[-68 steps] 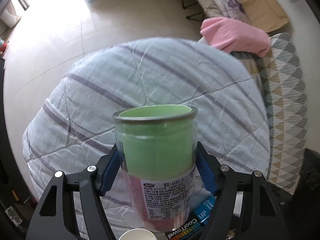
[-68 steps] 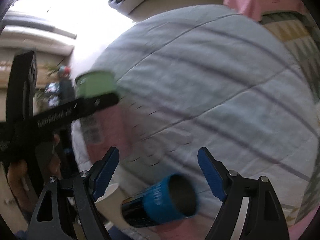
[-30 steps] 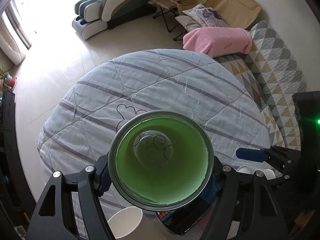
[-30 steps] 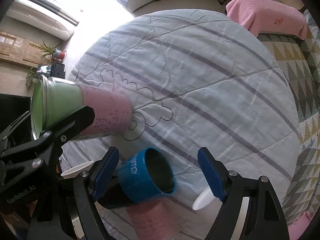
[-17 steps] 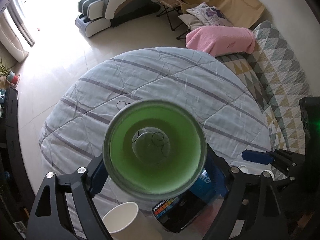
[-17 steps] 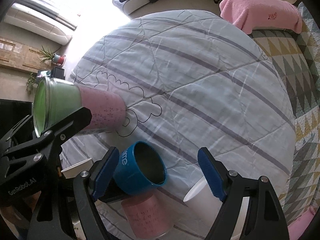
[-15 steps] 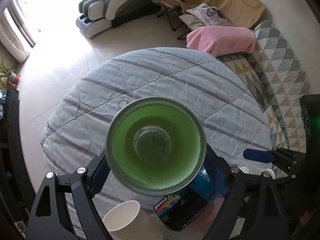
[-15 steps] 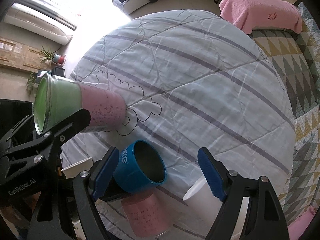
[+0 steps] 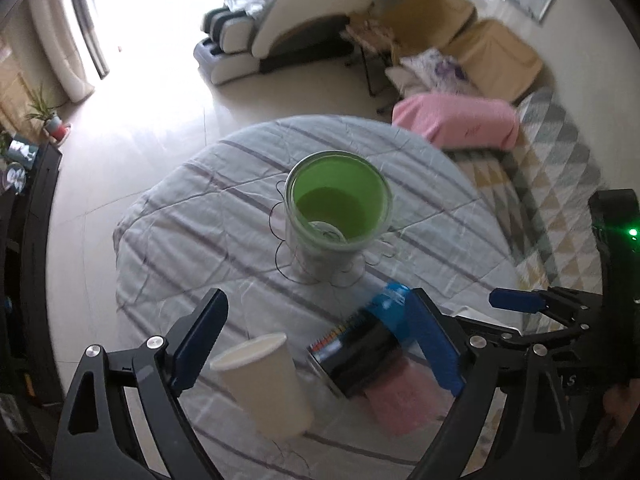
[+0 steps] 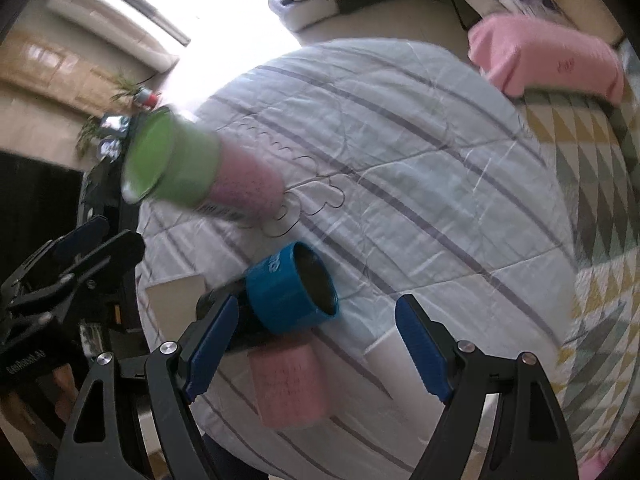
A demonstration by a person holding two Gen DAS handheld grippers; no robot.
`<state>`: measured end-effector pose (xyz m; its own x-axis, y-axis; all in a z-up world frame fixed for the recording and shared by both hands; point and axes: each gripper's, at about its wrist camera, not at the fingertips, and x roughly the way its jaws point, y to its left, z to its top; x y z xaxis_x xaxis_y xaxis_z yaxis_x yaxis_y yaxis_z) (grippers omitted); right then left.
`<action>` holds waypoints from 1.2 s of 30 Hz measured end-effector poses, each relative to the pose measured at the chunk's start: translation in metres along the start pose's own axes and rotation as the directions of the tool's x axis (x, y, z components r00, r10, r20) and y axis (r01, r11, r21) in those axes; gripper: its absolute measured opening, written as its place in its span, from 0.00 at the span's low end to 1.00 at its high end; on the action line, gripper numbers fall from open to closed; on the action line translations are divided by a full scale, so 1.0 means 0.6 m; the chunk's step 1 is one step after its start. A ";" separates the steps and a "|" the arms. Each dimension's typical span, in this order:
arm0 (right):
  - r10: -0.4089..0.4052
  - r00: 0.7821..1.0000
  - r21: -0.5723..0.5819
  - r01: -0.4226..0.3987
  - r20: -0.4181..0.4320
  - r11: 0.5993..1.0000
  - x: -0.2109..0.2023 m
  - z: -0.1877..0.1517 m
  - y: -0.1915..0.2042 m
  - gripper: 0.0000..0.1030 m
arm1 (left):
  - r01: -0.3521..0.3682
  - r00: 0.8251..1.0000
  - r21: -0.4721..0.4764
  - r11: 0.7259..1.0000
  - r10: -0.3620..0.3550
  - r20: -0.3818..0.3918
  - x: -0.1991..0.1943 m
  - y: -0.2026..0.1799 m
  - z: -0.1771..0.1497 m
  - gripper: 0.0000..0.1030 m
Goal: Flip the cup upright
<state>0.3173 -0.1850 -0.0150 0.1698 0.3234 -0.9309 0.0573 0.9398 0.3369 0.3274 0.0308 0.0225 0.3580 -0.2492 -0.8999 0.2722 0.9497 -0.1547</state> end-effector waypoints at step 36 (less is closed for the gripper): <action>-0.077 0.646 -0.143 0.281 0.760 0.949 -0.132 -0.495 0.015 0.84 | -0.291 0.680 -0.109 0.950 0.286 0.676 -0.173 -0.168 -0.484 1.00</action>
<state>0.0123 -0.1694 0.0202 0.8525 0.0526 -0.5200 -0.0384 0.9985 0.0382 0.0032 0.0159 0.0130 0.9245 -0.0263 -0.3803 0.0573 0.9959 0.0704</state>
